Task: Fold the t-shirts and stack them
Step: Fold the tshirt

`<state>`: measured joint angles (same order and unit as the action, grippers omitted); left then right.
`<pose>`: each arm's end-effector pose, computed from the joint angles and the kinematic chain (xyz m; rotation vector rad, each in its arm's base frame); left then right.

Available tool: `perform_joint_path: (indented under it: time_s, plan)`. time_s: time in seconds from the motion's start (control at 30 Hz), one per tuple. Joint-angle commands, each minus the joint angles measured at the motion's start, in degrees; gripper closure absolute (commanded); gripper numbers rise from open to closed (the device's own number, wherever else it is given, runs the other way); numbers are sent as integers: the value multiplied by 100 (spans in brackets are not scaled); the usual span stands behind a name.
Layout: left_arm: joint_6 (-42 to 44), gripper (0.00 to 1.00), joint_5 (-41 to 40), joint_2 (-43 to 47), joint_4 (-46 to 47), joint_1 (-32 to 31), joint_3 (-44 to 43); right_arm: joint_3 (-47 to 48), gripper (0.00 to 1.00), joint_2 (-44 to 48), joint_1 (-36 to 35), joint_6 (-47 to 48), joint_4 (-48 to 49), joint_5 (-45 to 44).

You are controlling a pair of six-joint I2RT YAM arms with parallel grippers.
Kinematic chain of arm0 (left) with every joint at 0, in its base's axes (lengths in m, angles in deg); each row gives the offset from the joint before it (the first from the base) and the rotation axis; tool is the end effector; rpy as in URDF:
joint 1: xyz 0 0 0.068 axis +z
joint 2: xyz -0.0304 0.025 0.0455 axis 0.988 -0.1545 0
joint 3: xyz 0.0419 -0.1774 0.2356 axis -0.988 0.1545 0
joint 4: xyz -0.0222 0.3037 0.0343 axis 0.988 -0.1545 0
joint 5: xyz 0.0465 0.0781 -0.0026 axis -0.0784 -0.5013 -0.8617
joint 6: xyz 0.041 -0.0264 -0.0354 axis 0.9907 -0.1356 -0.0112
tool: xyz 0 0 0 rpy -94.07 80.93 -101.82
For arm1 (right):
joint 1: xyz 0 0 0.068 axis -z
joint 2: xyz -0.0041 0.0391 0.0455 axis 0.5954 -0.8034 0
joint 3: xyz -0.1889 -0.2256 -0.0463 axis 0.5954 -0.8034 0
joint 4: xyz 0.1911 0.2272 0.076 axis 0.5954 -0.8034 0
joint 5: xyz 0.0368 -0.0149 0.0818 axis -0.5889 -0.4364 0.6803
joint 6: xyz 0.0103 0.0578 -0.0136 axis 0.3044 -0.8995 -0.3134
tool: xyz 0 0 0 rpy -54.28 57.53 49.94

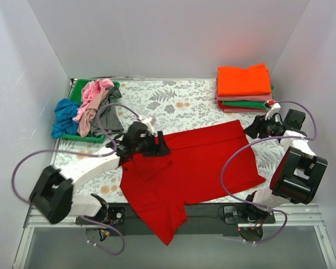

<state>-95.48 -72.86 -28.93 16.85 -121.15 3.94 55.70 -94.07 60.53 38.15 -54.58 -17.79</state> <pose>0.2482 -0.2245 0.1844 -0.6536 2.6570 -1.1217 0.3243 -0.1087 0.2075 -0.3179 2.1006 0.5111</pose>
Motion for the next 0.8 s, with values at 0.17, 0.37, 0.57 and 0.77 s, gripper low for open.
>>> perform_joint_path:
  time_s: [0.17,0.37,0.57,0.77]
  plan:
    - [-295,28,-1096,2679,-313,1954,1144,-1,40,-99,27,232,-196,241]
    - [-164,28,-1052,2522,-471,2279,1074,25,40,-151,27,293,-257,268]
    - [-198,28,-964,2170,-410,2736,1047,43,40,-187,27,329,-310,277]
    - [-330,31,-1148,2169,-480,2922,1029,78,40,-257,27,373,-362,180]
